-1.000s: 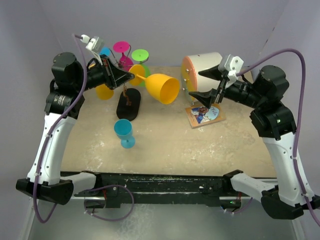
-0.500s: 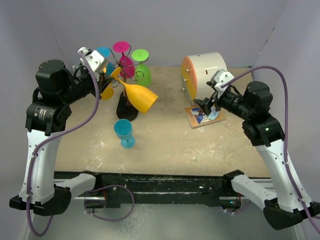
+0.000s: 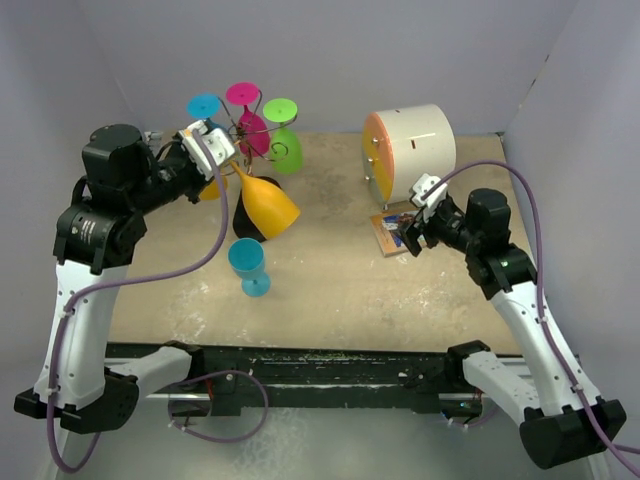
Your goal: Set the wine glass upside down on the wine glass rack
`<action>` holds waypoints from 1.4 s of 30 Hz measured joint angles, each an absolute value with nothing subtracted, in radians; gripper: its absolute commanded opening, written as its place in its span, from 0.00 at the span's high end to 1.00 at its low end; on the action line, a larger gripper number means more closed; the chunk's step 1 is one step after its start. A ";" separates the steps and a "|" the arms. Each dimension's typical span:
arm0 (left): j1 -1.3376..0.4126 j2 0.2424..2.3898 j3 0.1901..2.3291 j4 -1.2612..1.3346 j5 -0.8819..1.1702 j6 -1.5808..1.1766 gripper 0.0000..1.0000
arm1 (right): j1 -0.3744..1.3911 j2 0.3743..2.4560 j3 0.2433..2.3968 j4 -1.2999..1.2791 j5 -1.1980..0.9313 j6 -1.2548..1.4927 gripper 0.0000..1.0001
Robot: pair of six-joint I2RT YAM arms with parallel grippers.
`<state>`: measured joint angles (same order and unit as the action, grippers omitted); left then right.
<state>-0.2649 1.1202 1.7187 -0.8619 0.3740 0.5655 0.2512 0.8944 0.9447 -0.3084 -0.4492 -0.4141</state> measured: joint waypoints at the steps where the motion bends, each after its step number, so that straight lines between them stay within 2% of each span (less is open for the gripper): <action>1: -0.270 1.121 1.719 -0.864 0.371 0.581 1.00 | 0.241 0.894 0.936 -0.309 -0.451 -0.415 0.17; 6: -0.320 1.146 1.717 -0.866 0.307 0.660 1.00 | 0.216 0.884 0.926 -0.279 -0.470 -0.415 0.17; 15: -0.453 1.211 1.634 -0.787 0.044 0.764 1.00 | 0.215 0.903 0.923 -0.247 -0.511 -0.414 0.17; 23: -0.481 1.244 1.598 -0.714 -0.121 0.806 1.00 | 0.208 0.903 0.921 -0.237 -0.516 -0.414 0.17; 42: -0.493 1.283 1.591 -0.660 -0.231 0.830 1.00 | 0.194 0.903 0.914 -0.234 -0.523 -0.414 0.16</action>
<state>-0.4927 1.2835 1.5906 -0.6598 -0.2310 0.8303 0.1936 0.9031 0.9138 -0.2337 -0.5232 -0.4137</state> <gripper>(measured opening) 0.011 0.839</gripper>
